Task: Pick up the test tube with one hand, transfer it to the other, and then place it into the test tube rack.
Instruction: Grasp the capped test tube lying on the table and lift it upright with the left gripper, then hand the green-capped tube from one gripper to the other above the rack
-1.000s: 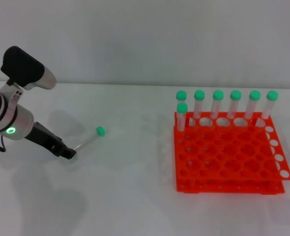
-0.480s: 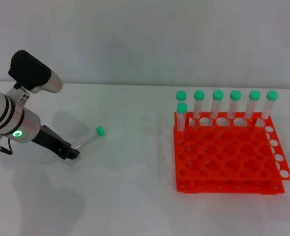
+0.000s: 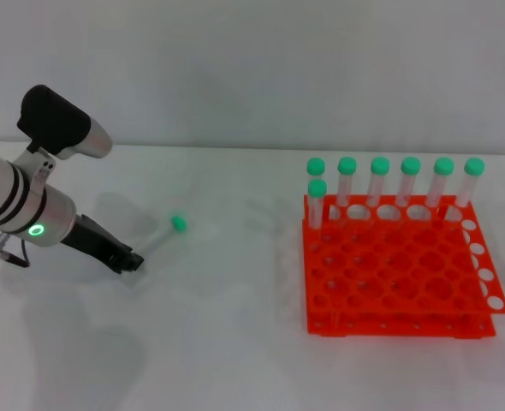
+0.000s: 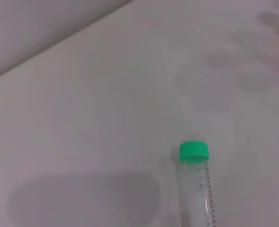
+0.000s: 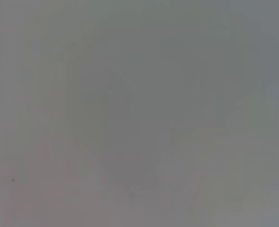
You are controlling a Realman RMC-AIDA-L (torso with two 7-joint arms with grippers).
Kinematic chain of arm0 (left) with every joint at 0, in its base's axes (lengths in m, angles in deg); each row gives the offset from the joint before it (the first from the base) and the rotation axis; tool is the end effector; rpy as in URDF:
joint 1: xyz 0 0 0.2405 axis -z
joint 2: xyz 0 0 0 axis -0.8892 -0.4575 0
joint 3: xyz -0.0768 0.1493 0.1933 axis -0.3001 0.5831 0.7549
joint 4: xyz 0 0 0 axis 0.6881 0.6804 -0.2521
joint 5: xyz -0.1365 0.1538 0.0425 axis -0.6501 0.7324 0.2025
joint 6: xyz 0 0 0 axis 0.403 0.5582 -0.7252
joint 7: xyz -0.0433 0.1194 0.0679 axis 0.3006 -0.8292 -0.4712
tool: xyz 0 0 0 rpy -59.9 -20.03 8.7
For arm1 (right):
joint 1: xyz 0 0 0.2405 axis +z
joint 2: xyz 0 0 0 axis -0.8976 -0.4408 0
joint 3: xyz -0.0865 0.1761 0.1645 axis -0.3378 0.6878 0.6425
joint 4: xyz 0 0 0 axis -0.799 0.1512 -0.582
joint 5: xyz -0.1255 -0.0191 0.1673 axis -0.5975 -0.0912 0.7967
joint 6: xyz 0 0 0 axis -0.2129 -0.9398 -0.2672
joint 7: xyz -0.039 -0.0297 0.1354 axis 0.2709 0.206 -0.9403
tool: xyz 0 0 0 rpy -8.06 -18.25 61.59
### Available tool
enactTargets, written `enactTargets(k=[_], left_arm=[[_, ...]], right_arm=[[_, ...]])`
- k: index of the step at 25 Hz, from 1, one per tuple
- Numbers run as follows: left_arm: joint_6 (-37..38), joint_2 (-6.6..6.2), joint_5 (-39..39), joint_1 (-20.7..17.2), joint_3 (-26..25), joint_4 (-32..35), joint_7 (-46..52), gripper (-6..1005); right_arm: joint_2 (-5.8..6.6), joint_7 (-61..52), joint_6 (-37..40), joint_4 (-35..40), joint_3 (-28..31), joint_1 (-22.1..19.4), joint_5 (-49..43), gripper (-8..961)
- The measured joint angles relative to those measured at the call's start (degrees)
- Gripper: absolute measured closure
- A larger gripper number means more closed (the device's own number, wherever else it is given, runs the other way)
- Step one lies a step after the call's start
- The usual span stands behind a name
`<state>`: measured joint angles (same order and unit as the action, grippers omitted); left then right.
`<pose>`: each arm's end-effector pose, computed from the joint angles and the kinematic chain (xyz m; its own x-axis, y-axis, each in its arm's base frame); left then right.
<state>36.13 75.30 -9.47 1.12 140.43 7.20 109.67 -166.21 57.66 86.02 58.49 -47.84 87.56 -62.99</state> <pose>-0.2801 0.4301 0.0233 0.7378 0.6715 -0.0685 0.5365 -0.6450 -0.5441 0.3531 0.3401 0.0315 0.6776 0.0560 -0.7333 -0.7301 -0.0680 -0.6799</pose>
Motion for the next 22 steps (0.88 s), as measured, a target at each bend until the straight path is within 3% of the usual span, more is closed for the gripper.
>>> enactTargets(k=[8,14,18,22], left_arm=[[-0.2,-0.42,-5.09,0.03,0.0,0.09,-1.16,801],[-0.3,-0.4,-23.64,-2.75,-0.01,0.39,-14.38,798],[0.32,0.44,-34.87,-5.55,0.0,2.13,-25.6,796],[0.55,2.42,-44.29,-8.16,-0.04,4.23,-36.97,794]], right_arm=[[0.0,0.05,0.0,0.04,0.05,0.02,0.23,114],[0.0,0.05,0.0,0.03,0.05,0.23,0.57,114],[0.03,-0.09,-0.53,-0.02,0.1,0.27,1.02,114],[0.17,0.04,-1.25,-0.05,0.13,0.28,1.94,114]])
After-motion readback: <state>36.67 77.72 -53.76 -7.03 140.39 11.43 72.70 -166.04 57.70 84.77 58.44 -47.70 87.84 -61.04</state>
